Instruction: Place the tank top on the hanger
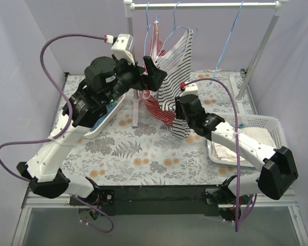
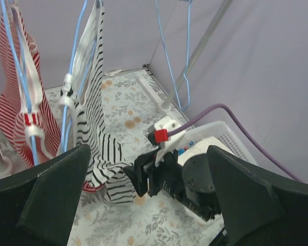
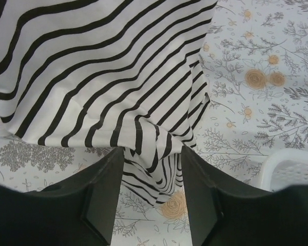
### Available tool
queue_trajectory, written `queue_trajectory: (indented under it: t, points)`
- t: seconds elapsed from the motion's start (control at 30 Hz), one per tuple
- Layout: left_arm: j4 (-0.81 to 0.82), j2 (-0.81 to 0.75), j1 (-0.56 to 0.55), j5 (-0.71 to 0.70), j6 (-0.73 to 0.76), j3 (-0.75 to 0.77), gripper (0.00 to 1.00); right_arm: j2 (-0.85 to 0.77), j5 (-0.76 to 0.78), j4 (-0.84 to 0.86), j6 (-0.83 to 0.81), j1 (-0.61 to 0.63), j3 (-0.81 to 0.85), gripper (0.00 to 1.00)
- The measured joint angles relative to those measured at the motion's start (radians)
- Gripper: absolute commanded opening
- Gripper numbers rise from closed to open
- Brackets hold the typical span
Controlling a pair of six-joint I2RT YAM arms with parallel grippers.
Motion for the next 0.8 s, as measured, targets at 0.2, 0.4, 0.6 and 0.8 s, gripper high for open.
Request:
queue_trajectory:
  t: [0.2, 0.4, 0.6, 0.8]
  points:
    - [0.014, -0.217, 0.000, -0.010, -0.047, -0.242, 0.98, -0.030, -0.171, 0.000, 0.025, -0.001, -0.053, 0.63]
    - [0.033, -0.454, 0.000, -0.072, -0.109, -0.499, 0.98, -0.153, -0.322, -0.006, 0.088, 0.020, -0.236, 0.67]
    - [0.046, -0.620, 0.000, -0.098, -0.173, -0.739, 0.98, -0.309, -0.412, -0.003, 0.135, 0.034, -0.354, 0.71]
    - [0.064, -0.661, 0.000, -0.085, -0.259, -1.060, 0.98, -0.456, -0.467, 0.007, 0.170, 0.034, -0.452, 0.74]
